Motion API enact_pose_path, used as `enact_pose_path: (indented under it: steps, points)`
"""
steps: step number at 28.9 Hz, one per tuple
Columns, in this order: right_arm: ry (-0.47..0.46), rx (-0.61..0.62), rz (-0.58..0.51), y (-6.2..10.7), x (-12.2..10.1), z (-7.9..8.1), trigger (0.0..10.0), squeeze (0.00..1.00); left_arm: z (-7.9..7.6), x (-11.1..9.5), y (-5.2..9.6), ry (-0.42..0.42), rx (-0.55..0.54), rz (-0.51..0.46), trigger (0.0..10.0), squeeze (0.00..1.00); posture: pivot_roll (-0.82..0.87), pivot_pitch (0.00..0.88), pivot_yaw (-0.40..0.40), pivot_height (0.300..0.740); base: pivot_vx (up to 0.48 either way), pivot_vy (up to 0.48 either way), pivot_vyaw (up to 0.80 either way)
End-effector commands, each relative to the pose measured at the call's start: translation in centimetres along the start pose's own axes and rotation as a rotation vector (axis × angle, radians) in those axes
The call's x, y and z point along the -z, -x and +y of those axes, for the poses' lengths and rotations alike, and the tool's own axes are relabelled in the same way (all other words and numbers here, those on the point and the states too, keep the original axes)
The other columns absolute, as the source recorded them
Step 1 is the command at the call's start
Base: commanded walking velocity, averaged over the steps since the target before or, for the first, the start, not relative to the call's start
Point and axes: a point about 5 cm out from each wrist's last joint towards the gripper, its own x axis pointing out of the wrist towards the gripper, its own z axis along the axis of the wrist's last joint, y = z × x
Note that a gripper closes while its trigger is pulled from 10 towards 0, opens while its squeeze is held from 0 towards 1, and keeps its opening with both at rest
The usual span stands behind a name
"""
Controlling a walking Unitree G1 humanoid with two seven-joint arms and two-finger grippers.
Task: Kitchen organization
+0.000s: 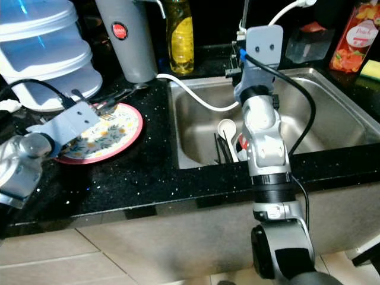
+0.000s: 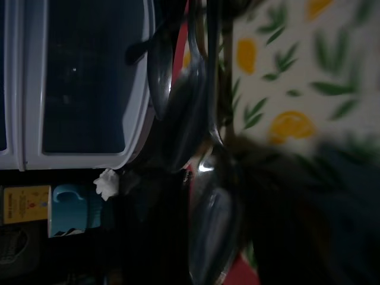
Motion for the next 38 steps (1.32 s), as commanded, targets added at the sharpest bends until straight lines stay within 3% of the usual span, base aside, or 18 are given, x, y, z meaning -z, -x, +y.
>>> enact_pose_path:
  steps: [1, 10, 16, 17, 21, 22, 26, 29, 34, 38]
  points:
    - [0.001, -0.001, -0.007, -0.1, -0.2, 0.0, 10.0, 0.0, -1.0, 2.7, -0.7, -0.046, 0.067, 0.121, 0.0, 0.0, 0.07, 0.013, 0.038, 0.74, 0.0, 0.0, 0.0]
    - [0.007, 0.004, -0.009, -0.1, -0.3, -0.2, 10.0, 0.0, -2.0, 3.2, -1.1, -0.05, 0.108, 0.142, 0.0, 0.0, 0.06, 0.016, 0.037, 0.74, 0.0, 0.0, 0.0]
    - [0.004, -0.001, -0.01, -0.2, -0.3, -0.1, 10.0, 0.0, -1.8, 1.6, -1.2, -0.031, 0.095, 0.072, 0.0, 0.0, 0.07, 0.012, 0.032, 0.74, 0.0, 0.0, 0.0]
    - [0.004, -0.002, -0.011, -0.2, -0.3, -0.1, 10.0, 0.0, -1.3, 0.7, -1.1, -0.025, 0.06, 0.029, 9.5, 0.0, 0.07, 0.012, 0.031, 0.74, 0.0, 0.0, 0.0]
    - [0.004, -0.002, -0.012, -0.2, -0.3, -0.1, 10.0, 0.0, 0.0, -1.1, -0.7, 0.017, -0.012, -0.056, 10.0, 0.0, 0.07, 0.013, 0.031, 0.74, 0.0, 0.0, 0.0]
    - [0.004, -0.003, -0.011, -0.2, -0.3, -0.1, 10.0, 0.0, 1.7, -2.9, 0.1, 0.055, -0.097, -0.139, 10.0, 0.0, 0.06, 0.013, 0.031, 0.74, 0.0, 0.0, 0.0]
    - [0.004, -0.003, -0.01, -0.1, -0.3, -0.1, 10.0, 0.0, 3.2, -4.4, 1.1, 0.061, -0.179, -0.205, 10.0, 0.0, 0.06, 0.015, 0.031, 0.74, 0.0, 0.0, 0.0]
    - [0.003, -0.005, -0.01, -0.1, -0.3, 0.0, 10.0, 0.0, 5.0, -6.6, 2.5, 0.081, -0.26, -0.31, 10.0, 0.0, 0.06, 0.016, 0.03, 0.74, 0.0, 0.0, 0.0]
    - [0.004, -0.006, -0.01, -0.1, -0.3, 0.0, 10.0, 0.0, 6.1, -8.9, 3.7, 0.117, -0.294, -0.419, 10.0, 0.0, 0.06, 0.015, 0.031, 0.74, 0.0, 0.0, 0.0]
    - [0.005, -0.007, -0.01, -0.2, -0.3, 0.0, 10.0, 0.0, 4.9, -12.7, 4.6, 0.247, -0.178, -0.62, 10.0, 0.0, 0.05, 0.01, 0.03, 0.74, 0.0, 0.0, 0.0]
